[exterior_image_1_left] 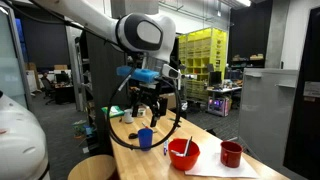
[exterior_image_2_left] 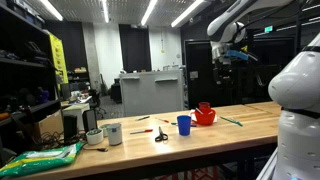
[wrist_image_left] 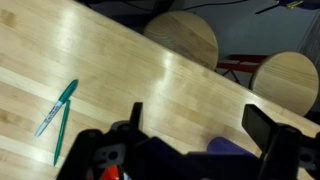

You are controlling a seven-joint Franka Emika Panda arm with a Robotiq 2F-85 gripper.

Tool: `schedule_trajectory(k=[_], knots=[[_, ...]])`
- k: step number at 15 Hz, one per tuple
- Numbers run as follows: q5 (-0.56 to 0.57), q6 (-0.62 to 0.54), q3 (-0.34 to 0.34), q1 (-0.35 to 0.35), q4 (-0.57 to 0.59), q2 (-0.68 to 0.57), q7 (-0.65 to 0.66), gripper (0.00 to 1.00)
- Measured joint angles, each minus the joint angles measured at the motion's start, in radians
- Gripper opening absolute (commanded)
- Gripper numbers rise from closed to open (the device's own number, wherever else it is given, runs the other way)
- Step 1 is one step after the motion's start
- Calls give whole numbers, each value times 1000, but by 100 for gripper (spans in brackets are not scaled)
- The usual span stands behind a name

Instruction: Put the blue cup upside down

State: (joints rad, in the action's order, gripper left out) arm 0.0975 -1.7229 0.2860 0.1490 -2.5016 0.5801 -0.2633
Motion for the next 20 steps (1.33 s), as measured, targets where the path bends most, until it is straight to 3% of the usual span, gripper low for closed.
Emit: schedule_trajectory(k=[8, 14, 20], knots=[[0, -2, -27, -9, 1, -6, 1, 100], [-2, -24, -168, -130, 46, -119, 3, 100], [-3, -174, -254, -215, 116, -281, -9, 100]])
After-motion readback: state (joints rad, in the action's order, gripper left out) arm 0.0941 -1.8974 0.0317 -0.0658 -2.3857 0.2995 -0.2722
